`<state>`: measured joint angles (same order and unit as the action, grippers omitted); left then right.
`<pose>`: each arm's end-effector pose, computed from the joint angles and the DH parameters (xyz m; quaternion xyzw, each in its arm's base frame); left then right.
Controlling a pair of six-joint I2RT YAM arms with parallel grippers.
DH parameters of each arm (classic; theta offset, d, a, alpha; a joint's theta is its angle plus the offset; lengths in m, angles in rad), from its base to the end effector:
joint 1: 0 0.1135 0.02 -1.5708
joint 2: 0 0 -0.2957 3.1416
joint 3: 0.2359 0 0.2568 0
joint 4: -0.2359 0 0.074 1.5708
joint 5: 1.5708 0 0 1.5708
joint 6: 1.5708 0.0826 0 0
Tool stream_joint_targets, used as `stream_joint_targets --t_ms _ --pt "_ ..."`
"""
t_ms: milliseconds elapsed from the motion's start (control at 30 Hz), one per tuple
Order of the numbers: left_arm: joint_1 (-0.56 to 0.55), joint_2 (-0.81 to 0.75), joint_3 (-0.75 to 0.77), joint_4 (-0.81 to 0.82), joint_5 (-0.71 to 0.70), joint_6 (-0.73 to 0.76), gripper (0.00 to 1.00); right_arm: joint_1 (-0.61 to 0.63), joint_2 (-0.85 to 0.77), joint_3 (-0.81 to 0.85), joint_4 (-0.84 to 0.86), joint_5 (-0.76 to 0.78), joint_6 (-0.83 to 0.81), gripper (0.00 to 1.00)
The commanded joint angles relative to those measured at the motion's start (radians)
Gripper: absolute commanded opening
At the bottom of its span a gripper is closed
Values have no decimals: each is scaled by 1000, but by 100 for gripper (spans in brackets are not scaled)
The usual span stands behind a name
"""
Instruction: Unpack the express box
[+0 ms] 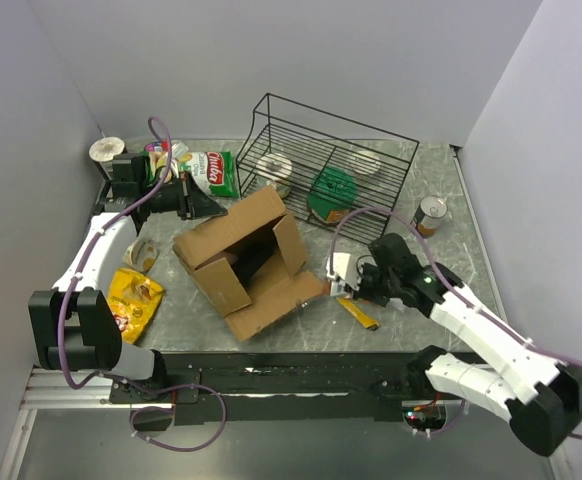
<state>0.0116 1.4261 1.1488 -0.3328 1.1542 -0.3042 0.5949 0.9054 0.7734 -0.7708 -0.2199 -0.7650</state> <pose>0.3228 -0.0718 0.3339 0.1321 0.7736 -0.5351 0.3126 0.1461 0.1206 0.2514 -0.6184 0.7076 0.0756 0.3335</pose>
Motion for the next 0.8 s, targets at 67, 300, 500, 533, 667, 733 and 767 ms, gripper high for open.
stream_joint_targets --t_ms 67,300,500,533,667,733,767 --pt "-4 13 14 1 -25 20 1 -10 90 24 175 160 67 16" --pt "-4 0 -1 -20 -17 43 1 -12 99 135 162 148 104 65" --pt "-32 -10 -27 -11 -11 42 1 37 239 490 123 -17 224 63" --pt "-33 -9 -35 -5 -11 37 1 55 266 516 136 -30 210 62" --pt "-33 0 -34 -2 10 22 1 186 308 554 198 -111 57 56" --pt "-32 8 -31 9 38 -4 1 259 317 508 249 -168 -55 55" --pt "-32 10 -31 30 48 -18 1 279 322 477 263 -185 -92 52"
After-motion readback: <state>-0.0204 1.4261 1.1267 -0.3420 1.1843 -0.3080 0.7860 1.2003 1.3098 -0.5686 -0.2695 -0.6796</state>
